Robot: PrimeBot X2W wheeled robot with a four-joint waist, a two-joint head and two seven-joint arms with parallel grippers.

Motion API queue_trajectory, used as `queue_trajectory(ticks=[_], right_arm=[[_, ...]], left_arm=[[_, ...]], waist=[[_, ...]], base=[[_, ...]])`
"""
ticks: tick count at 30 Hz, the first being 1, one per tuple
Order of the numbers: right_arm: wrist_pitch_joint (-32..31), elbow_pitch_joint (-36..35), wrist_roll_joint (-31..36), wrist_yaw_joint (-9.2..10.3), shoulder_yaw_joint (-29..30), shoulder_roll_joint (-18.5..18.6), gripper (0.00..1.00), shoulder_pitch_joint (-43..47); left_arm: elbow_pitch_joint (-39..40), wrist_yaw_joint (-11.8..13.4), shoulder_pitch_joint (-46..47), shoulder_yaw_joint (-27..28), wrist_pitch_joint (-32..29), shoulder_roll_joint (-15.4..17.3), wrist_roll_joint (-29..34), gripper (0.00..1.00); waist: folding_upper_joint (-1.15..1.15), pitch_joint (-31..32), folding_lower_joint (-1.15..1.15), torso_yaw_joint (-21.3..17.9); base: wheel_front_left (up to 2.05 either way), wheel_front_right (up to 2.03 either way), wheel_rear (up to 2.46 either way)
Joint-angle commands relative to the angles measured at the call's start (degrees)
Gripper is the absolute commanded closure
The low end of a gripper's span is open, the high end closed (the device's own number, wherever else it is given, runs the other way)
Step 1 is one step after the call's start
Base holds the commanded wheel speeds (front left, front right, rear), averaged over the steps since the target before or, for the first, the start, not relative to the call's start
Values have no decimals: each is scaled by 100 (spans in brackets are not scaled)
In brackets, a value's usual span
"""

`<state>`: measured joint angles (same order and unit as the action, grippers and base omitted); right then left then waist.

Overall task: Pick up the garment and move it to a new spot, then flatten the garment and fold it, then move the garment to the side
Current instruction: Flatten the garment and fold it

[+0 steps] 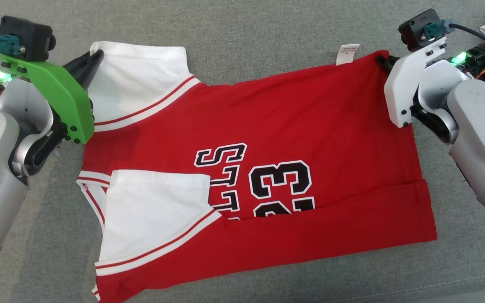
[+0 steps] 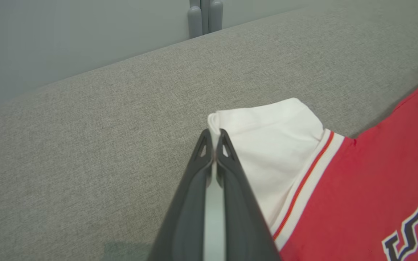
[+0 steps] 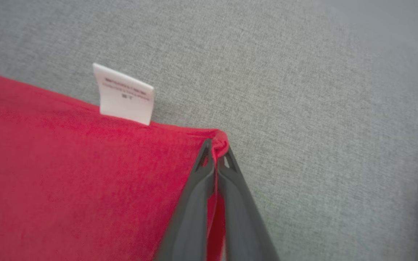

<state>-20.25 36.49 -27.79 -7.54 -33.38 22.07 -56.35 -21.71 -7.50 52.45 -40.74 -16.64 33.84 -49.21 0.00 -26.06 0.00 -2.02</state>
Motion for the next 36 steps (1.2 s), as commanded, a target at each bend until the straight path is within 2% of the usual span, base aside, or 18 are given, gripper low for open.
queue_trajectory(ticks=[1,7,12,17,23,28,32,36], right_arm=[[198,83,43,12,66,46,100,-103],[956,241,39,11,52,-30,100,75],[1464,20,-74,11,-121,120,100,514],[1845,-362,-175,11,-63,333,100,1136],[2071,-935,-73,11,225,491,100,2037],[2083,-1395,88,11,696,436,100,2840],[1998,-1717,290,11,1082,325,100,3366],[1925,-1953,505,11,1353,199,100,3733]], left_arm=[[21,4,75,19,82,64,-16,100],[232,4,-249,100,479,159,-189,100],[758,70,-893,172,903,339,-301,100],[1526,393,-1801,313,1286,586,-469,100],[2455,954,-2982,476,1750,865,-645,100],[3034,1307,-3929,401,2060,827,-786,100],[3142,1420,-4454,329,2256,736,-941,100],[2987,1346,-4668,267,2336,639,-1056,100]], waist=[[0,29,0,-3],[0,252,0,2],[0,546,0,45],[0,877,0,100],[0,1227,0,170],[0,1412,0,238],[0,1480,0,267],[0,1542,0,270]], base=[[0,0,0],[0,0,0],[0,0,0],[0,0,0],[0,0,0],[0,0,0],[0,0,0],[0,0,0]])
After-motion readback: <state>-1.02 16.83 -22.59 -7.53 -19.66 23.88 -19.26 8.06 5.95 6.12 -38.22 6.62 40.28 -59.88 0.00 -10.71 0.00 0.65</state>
